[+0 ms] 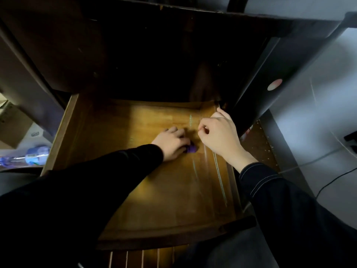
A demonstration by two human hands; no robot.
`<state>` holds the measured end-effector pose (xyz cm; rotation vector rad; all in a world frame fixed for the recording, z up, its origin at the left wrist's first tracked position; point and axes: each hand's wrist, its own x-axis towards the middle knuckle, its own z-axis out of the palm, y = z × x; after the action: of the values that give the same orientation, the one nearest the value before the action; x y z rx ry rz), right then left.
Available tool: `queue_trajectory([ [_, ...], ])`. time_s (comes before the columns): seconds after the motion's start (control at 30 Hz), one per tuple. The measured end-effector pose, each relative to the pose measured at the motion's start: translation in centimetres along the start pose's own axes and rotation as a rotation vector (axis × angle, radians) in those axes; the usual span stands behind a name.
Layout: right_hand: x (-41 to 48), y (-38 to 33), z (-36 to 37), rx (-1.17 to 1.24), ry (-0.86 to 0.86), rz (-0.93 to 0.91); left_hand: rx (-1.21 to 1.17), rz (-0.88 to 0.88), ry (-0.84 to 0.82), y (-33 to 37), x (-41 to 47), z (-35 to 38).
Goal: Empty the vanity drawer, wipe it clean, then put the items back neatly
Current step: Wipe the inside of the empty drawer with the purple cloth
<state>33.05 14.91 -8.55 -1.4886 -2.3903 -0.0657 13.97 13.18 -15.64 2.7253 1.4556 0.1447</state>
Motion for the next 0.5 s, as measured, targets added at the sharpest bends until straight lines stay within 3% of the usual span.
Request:
queue_trajectory([
  [0.07,0.0,0.1,-0.1,-0.007,0.0,0.001,0.025,-0.095,0.021,0.4,0.7,0.3],
  [0.13,0.0,-0.1,-0.3,-0.013,-0.01,0.001,0.03,-0.063,0.04,1.6,-0.5,0.5],
  [0.37,0.0,-0.5,-0.4,-0.026,-0.043,0.002,-0.042,0.439,-0.043,5.4,-10.2,0.7],
  [0.43,0.0,-0.5,-0.2,-0.039,-0.04,-0.002,-0.072,0.405,-0.026,4.5,-9.5,0.7],
  [0.5,0.1,-0.3,-0.1,-0.037,-0.033,0.002,-0.094,0.243,-0.005,2.9,-6.8,0.4],
])
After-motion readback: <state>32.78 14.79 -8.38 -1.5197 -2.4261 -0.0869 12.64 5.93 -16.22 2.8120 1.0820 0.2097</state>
